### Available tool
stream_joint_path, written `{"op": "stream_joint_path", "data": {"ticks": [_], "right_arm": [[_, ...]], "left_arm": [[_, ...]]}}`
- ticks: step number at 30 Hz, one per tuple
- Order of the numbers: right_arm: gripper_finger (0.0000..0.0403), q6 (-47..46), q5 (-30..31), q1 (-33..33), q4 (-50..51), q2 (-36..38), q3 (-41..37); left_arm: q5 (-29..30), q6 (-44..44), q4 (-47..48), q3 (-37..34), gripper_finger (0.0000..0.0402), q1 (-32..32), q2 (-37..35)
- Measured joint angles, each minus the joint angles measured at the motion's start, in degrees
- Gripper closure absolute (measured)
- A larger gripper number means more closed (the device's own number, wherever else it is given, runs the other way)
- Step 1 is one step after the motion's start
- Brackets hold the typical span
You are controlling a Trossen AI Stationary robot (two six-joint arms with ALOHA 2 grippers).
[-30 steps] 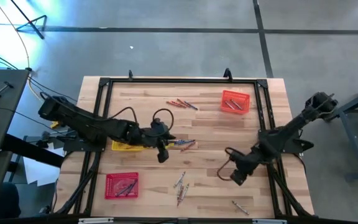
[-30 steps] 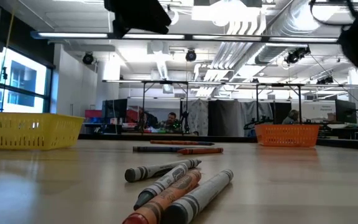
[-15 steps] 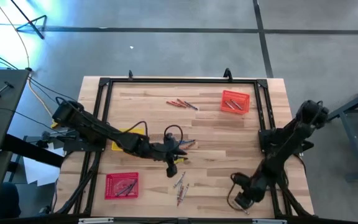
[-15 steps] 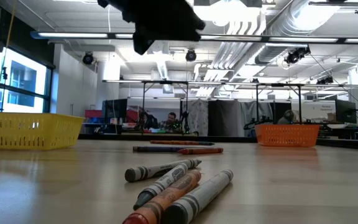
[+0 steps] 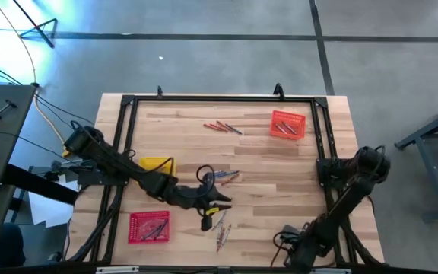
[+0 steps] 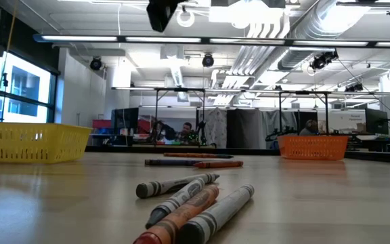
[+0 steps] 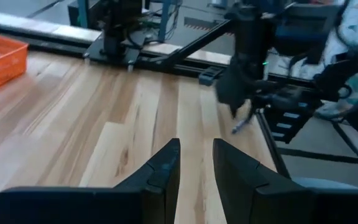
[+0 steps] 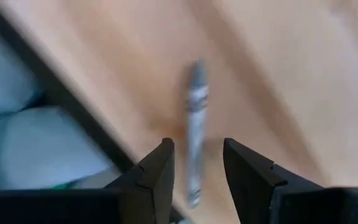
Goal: Sort crayons
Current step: Put the gray crayon into the orange bin
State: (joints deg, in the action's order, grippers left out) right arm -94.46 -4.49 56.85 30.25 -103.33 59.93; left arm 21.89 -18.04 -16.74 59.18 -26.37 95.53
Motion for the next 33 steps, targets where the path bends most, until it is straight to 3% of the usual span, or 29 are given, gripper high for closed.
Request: {"op": "stream_joint_path", "data": {"ticks": [14, 18, 24, 33], "right_arm": [[0.0278, -0.17, -2.72, -3.46, 8.98, -6.83, 5.1], [0.0308, -0.19, -3.11, -3.62, 9.55, -6.86, 5.03], [0.0389, -0.17, -3.15, -3.64, 10.37, -6.86, 4.86], [0.0398, 1.71, -2.93, -3.64, 10.43, -5.08, 4.49]], "left_arm": [[-0.24, 6.29, 1.05, 0.0, 0.0319, -1.48, 0.0], [-0.24, 6.29, 1.01, 0.0, 0.0319, -1.02, 0.0], [-0.22, 6.27, 0.49, 0.0, 0.0319, -1.03, 0.0], [-0.24, 6.16, 0.14, 0.0, 0.0319, -1.03, 0.0]]}}
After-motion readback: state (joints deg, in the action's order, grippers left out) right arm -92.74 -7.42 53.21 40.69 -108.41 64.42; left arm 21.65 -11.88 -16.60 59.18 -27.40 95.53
